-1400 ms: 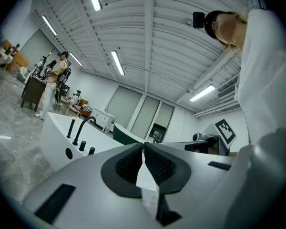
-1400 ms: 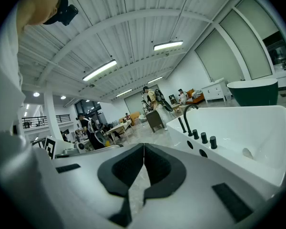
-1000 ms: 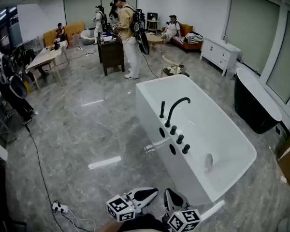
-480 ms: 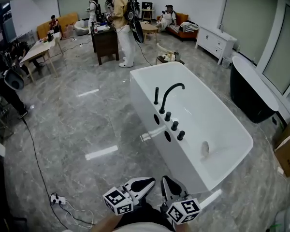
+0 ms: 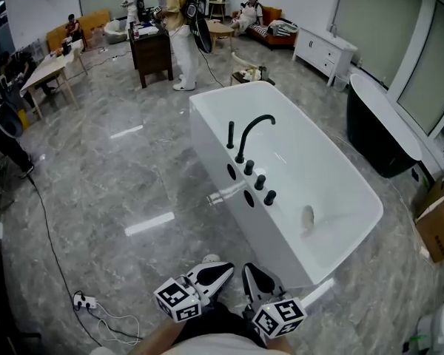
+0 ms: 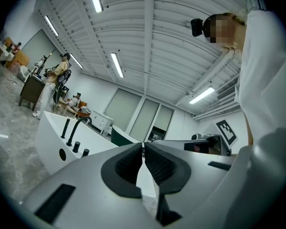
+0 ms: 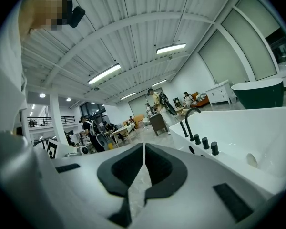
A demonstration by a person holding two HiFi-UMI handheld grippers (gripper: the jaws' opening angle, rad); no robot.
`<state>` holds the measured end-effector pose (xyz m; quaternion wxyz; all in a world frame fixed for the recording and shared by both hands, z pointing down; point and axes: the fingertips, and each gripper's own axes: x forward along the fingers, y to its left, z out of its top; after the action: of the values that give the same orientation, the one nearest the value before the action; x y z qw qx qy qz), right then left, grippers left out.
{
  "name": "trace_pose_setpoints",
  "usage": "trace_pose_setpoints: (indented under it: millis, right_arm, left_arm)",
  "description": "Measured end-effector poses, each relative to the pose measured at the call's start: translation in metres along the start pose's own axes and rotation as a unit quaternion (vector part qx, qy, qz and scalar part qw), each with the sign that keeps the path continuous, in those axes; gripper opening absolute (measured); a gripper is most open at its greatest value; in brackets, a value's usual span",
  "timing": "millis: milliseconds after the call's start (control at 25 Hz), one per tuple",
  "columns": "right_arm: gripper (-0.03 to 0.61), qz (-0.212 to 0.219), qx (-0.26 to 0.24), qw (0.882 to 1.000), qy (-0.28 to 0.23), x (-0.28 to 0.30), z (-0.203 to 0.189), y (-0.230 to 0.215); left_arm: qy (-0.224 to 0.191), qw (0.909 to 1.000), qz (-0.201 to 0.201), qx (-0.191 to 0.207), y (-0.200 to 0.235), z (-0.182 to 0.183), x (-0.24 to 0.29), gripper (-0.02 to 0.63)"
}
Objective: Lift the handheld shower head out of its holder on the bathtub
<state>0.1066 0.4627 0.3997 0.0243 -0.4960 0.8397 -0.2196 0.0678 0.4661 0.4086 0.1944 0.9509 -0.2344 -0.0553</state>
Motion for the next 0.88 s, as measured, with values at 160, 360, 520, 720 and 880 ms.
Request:
trace_pose_setpoints:
  millis: [160, 360, 520, 720, 880]
  right_arm:
    - [0.02, -0.009, -0.003, 1.0, -0.024, 0.016, 0.014, -0.012]
    - [0.02, -0.016, -0.013, 0.999, -0.042, 0.048, 0.035, -0.031]
    - [0.02, -0.017, -0.011, 0.999, -0.045, 0.074, 0.052, -0.05]
    - [0.02, -0.008, -0.018, 0.999, -0.041, 0.112, 0.067, -0.061]
    - [0.02, 0.002, -0.022, 0.999, -0.033, 0.139, 0.078, -0.066]
  left_arm:
    - [0.002, 0.9999, -0.005, 0.016, 0.014, 0.008, 0.012, 0.02]
    - [-0.003, 0.9998, -0.001, 0.022, 0.047, 0.024, 0.031, 0.02]
    - [-0.002, 0.9997, 0.002, 0.024, 0.074, 0.039, 0.051, 0.02]
    - [-0.007, 0.9997, 0.009, 0.023, 0.109, 0.054, 0.069, 0.02]
    - [-0.009, 0.9997, 0.015, 0.019, 0.133, 0.069, 0.082, 0.02]
